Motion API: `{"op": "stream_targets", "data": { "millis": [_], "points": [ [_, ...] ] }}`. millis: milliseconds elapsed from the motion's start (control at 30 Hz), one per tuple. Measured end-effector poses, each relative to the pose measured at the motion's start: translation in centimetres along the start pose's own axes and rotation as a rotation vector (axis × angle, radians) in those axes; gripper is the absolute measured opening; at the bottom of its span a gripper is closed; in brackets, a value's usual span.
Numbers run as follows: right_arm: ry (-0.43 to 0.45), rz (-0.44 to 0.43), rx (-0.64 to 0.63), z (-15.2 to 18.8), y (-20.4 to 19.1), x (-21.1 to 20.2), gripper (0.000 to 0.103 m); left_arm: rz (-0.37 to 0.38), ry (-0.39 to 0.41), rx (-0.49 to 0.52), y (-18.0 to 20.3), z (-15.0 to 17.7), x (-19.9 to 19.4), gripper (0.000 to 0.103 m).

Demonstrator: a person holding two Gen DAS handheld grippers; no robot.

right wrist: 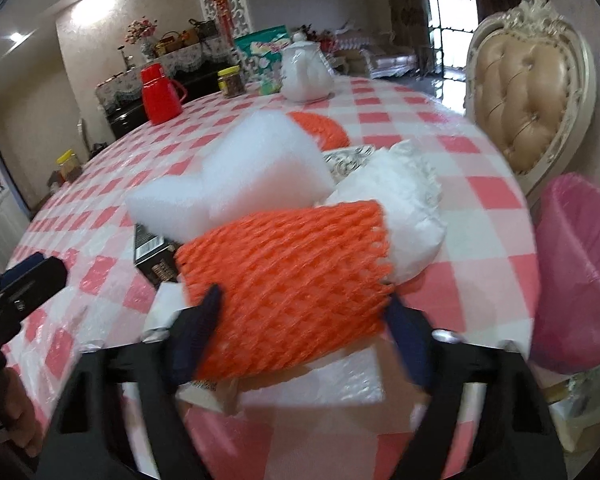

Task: Collect trash
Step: 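Grasp the orange foam net with the right tool while the left tool grasps the white paper packet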

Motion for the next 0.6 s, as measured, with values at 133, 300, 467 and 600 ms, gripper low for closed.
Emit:
{"op": "stream_targets", "data": {
  "millis": [133,300,467,600],
  "points": [
    [-0.008,-0.034,-0.018,0.2,0.0,-0.5,0.049,0.017,-0.021,-0.001,0.4,0.2,0.5,0.098],
    [0.009,-0.062,-0.028,0.4,0.1,-1.9,0.041,0.051,-0.062,0.012,1.8,0.6,1.1,0.098],
    [0.034,-0.076,-0.029,0.3,0.5,-3.4,0.039,0.103,-0.124,0.035,3.9,1.3,1.9,0.097],
    [0.079,-0.079,-0.034,-0.2,0.9,-5.1,0.039,0.118,-0.187,0.038,4.9,1.9,2.9,0.077]
  ]
}}
Point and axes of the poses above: each gripper's, at about its wrist camera, not at the fingertips, and x roughly the way its jaws point, y to its right, z to its underside, the point moved 2 cm from there along x, roughly the way its jaws point, and after that the axes turned 11 degrees about x, right-handed, at the moved point
